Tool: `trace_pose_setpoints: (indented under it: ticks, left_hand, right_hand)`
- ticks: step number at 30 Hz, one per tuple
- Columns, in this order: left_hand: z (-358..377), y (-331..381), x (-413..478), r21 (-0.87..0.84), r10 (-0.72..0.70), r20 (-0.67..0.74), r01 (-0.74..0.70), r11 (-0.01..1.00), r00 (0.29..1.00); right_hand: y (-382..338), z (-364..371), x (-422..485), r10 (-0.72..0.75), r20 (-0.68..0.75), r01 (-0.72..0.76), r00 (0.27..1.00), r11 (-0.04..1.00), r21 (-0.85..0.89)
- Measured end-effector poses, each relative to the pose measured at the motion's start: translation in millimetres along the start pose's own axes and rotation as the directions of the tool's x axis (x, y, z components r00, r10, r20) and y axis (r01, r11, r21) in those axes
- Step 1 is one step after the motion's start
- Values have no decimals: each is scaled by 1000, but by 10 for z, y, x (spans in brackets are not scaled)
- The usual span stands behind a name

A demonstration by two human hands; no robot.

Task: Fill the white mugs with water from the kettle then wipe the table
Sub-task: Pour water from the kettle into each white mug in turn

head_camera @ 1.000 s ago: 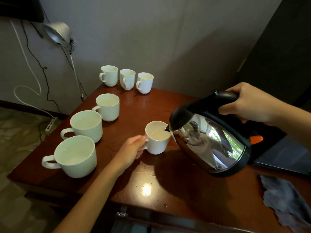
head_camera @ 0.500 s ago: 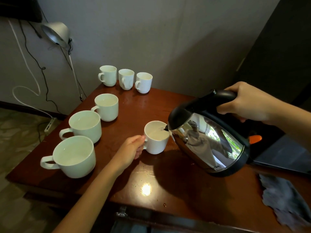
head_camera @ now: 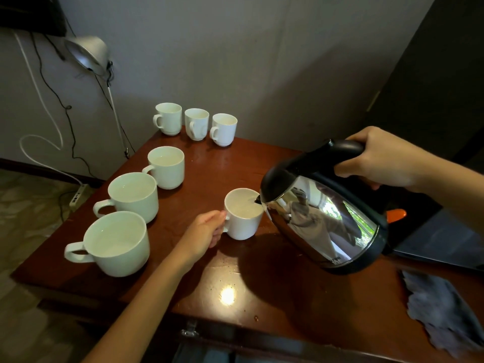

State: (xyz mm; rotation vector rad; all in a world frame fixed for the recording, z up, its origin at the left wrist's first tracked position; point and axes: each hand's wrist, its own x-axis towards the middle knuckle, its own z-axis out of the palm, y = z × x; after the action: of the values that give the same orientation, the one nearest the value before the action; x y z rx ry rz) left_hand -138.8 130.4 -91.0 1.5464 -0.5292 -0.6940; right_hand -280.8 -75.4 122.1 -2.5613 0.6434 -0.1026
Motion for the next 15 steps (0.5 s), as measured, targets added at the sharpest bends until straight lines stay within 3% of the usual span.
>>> trace_pose_setpoints:
  ticks: [15]
  left_hand:
    - [6,10,7,7,-8,-7,8,1000,1000]
  right_hand:
    - [-42,-15,-17,15,18,-15,1000,1000,-24]
